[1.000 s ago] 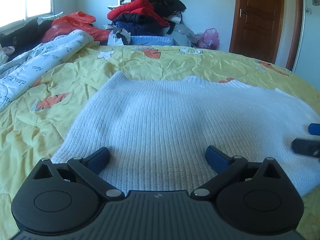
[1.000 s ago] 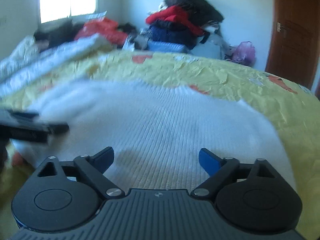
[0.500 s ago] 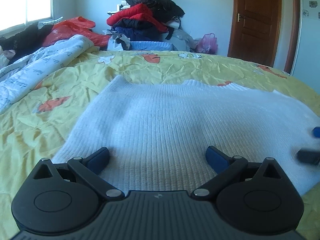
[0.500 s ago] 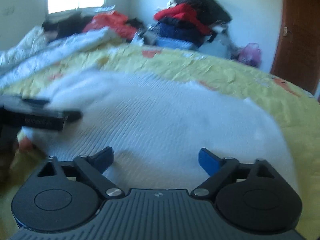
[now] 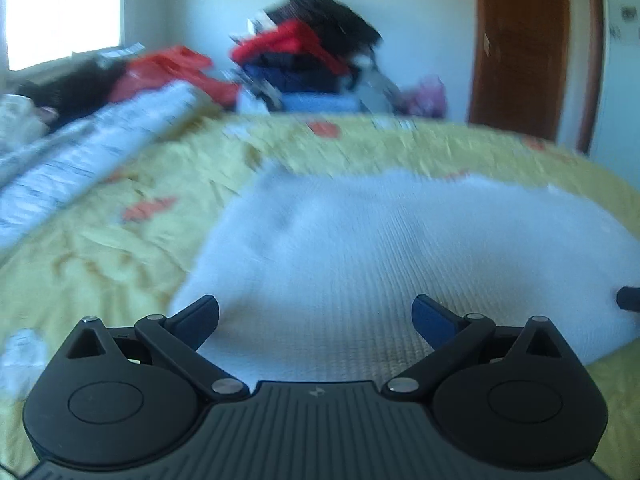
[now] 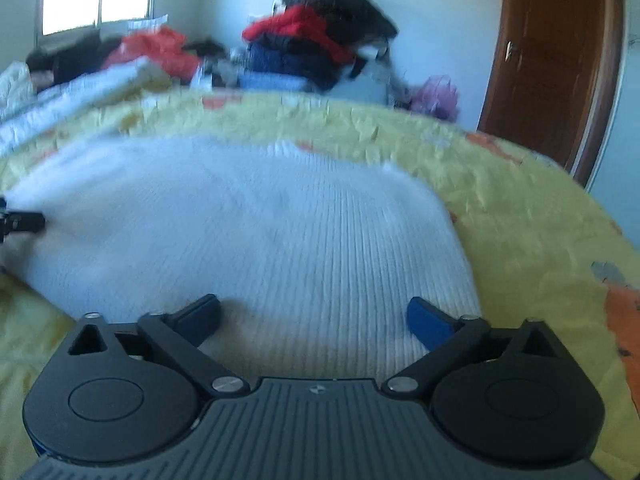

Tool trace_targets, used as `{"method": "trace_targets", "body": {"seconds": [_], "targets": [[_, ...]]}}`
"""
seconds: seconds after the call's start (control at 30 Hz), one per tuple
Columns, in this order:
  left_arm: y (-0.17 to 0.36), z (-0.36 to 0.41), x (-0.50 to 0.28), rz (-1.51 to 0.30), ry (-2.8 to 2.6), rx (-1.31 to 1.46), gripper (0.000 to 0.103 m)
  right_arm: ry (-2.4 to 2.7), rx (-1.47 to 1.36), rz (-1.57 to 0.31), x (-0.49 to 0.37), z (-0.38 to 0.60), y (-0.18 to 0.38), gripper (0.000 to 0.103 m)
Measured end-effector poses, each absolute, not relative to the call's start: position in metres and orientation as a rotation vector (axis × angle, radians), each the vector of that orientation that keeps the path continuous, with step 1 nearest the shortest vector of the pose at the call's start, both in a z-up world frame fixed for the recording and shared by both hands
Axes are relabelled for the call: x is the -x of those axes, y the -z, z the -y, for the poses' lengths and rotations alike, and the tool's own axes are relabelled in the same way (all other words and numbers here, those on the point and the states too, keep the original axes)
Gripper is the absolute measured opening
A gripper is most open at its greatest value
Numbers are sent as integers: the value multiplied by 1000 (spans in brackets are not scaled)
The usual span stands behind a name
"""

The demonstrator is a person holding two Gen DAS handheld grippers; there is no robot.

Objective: Fold small clothes

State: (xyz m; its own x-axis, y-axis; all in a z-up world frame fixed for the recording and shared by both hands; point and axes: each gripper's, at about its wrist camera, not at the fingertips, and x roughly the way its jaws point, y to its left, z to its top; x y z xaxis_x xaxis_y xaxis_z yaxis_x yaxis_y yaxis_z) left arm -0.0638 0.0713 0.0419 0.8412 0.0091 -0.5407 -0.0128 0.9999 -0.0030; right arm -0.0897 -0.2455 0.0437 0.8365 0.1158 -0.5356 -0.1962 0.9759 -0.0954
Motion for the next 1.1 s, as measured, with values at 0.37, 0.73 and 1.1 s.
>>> {"method": "trace_targets", "body": {"seconds": [0.37,0.73,1.1], "targets": [[-26,-137,71,-781,-19,669,103,-140,97,-544,88,257,-25,102],[-33,-106,35,-801,-262,627,70,-147,111,-553,91,253,-22,103],[-70,-50,24,-729,-375,338,17,-173,65,-551,91,259,-23,103]]}}
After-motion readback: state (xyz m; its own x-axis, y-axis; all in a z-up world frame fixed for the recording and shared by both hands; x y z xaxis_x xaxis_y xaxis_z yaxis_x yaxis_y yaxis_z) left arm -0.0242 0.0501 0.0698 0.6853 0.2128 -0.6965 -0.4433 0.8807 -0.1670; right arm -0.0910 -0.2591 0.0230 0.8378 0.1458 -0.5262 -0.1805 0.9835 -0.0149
